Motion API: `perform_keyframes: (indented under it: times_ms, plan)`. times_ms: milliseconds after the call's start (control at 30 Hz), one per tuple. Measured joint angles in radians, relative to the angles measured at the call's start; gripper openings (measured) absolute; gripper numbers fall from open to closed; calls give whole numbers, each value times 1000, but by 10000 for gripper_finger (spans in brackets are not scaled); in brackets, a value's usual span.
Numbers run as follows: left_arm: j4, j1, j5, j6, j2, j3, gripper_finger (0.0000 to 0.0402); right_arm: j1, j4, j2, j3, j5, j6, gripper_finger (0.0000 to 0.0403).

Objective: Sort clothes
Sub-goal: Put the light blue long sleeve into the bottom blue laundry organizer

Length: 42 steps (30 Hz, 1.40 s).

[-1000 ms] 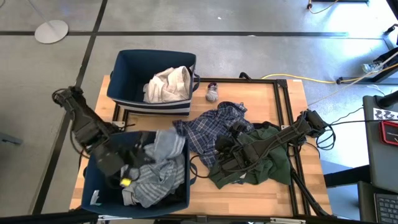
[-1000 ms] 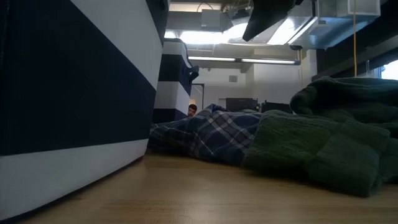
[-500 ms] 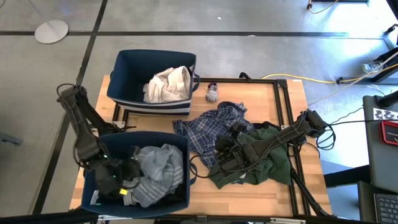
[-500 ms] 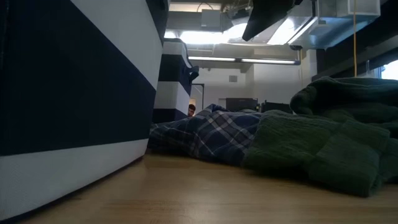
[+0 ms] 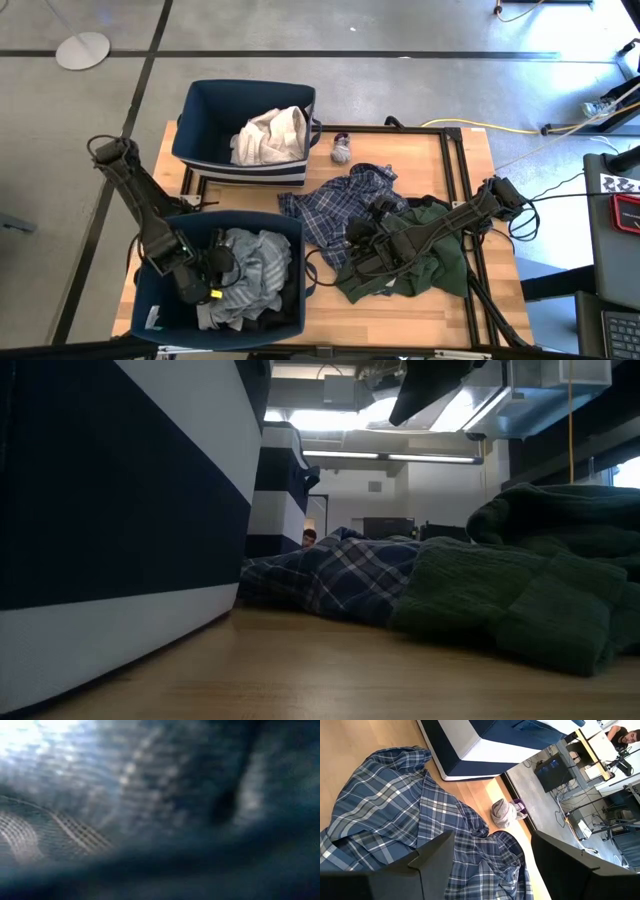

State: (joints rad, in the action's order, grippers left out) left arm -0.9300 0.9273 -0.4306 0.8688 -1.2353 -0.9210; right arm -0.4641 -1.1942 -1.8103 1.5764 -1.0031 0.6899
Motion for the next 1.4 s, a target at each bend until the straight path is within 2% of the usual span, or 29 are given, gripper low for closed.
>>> perform_keyframes:
  times_ms: [100,300,467,733,867,1067,1200,1267,1400]
  plan:
    - [-6,-18,50,8,7,-19,101,0,0,0,0,0,0,264]
    - [-20,-55,215,21,53,-117,159,0,0,0,0,0,0,264]
    - [-66,-50,199,-8,116,-224,175,0,0,0,0,0,0,264]
    - [-80,-49,-28,-183,222,-306,172,0,0,0,0,0,0,264]
    - [-89,-48,-223,-241,259,-306,171,7,0,0,0,1,8,264]
    - [-96,-51,-442,-264,273,-289,171,15,15,0,0,32,12,264]
    - [-163,-51,-664,-144,268,-269,171,15,17,0,0,32,12,264]
    - [-218,-52,-706,-141,265,-262,171,15,16,0,0,32,12,264]
    - [-220,-51,-707,-106,264,-232,171,15,16,0,0,31,12,264]
